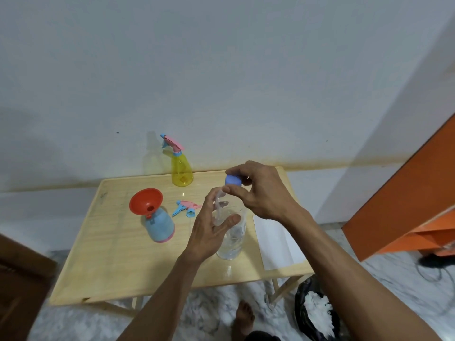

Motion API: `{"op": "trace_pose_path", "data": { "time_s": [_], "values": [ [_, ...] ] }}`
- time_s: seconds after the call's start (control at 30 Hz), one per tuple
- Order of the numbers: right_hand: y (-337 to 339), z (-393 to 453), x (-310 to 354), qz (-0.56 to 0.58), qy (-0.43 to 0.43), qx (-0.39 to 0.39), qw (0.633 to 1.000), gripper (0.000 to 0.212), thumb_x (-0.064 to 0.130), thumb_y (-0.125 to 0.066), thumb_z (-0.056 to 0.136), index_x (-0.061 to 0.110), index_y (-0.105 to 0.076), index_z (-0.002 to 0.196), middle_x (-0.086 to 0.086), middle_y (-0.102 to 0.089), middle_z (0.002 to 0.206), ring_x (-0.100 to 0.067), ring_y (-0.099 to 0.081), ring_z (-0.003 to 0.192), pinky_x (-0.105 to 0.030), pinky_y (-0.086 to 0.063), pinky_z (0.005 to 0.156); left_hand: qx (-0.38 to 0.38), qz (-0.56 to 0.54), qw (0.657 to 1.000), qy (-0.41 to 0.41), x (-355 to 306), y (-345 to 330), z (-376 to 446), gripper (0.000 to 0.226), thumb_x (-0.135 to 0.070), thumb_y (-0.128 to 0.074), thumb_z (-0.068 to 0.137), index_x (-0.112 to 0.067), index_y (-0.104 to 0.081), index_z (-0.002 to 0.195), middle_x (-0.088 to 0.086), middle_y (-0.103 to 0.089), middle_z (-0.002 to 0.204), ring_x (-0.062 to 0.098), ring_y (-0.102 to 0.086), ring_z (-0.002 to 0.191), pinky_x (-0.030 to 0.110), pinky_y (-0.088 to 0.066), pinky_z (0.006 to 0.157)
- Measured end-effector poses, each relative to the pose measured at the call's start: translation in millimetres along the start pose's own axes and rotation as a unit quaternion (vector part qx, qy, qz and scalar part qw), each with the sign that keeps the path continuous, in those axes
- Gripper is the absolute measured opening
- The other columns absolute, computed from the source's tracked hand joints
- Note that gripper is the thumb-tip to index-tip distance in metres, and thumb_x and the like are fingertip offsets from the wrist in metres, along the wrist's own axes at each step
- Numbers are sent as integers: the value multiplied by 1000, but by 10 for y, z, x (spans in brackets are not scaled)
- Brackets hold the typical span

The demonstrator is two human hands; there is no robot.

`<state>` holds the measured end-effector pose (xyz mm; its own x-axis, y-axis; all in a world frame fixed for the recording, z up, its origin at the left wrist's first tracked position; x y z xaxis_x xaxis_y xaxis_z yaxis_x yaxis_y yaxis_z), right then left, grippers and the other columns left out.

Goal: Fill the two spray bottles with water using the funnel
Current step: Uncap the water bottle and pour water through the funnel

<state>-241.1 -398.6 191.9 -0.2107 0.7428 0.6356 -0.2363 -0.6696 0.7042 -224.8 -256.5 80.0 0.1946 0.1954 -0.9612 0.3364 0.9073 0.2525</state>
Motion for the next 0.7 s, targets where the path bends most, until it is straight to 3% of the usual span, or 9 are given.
{"op": "trace_pose_path", "data": {
  "time_s": [0.13,0.23,0.3,0.37,0.53,0.63,0.7],
  "values": [
    [42,42,2,-5,8,61,998,45,30,-76,91,18,-65,132,4,-72,122,-12,-65,106,-24,-50,93,-22,-13,1000,8,22,7,-5,69,-53,-75,79,-51,-36,137,-20,-48,143,2,-55,124,48,-52,100],
    [38,64,47,-22,-13,6,1000,44,46,-81,82,15,-73,113,3,-73,101,-11,-63,87,-18,-46,75,-32,-12,999,10,10,19,-4,76,-60,-73,75,-47,-36,140,-17,-48,143,-4,-53,123,45,-53,99],
    [15,88,80,-52,-26,-9,998,42,49,-81,81,12,-74,99,2,-67,87,-14,-57,78,-24,-44,71,-32,-11,999,11,7,25,-2,78,-59,-73,75,-43,-36,142,-19,-47,143,-7,-52,122,44,-53,99],
    [4,113,138,-80,-9,11,997,35,42,-77,87,11,-74,103,0,-64,88,-19,-58,81,-29,-44,74,-32,-9,999,8,5,34,1,75,-59,-73,75,-44,-37,139,-21,-47,142,-7,-53,121,44,-53,99],
    [84,160,159,-51,30,113,992,37,11,-67,93,14,-67,130,0,-71,126,-21,-66,110,-36,-53,97,-32,-31,999,16,37,49,1,75,-57,-76,74,-45,-39,138,-17,-49,141,3,-55,124,45,-54,98],
    [147,175,163,-22,36,94,995,35,10,-67,94,15,-68,129,1,-71,126,-16,-65,111,-31,-54,95,-30,-35,999,18,43,46,-1,81,-61,-76,72,-44,-37,140,-18,-48,141,3,-54,124,43,-54,98],
    [256,198,173,42,21,32,998,32,15,-71,94,15,-70,126,1,-73,119,-8,-66,104,-21,-55,87,-30,-41,999,17,55,49,10,82,-62,-77,70,-44,-38,140,-19,-49,140,4,-55,124,43,-54,98]
  ]
}}
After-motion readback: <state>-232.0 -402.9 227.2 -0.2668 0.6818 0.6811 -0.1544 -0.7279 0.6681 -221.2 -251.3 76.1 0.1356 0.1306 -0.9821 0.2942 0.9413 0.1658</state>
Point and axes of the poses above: each hand's wrist, its own z-axis towards the middle knuckle, its own y-axis out of the back of the hand, x = y × z, the point moved 4 cm from there along z, towards the middle knuckle
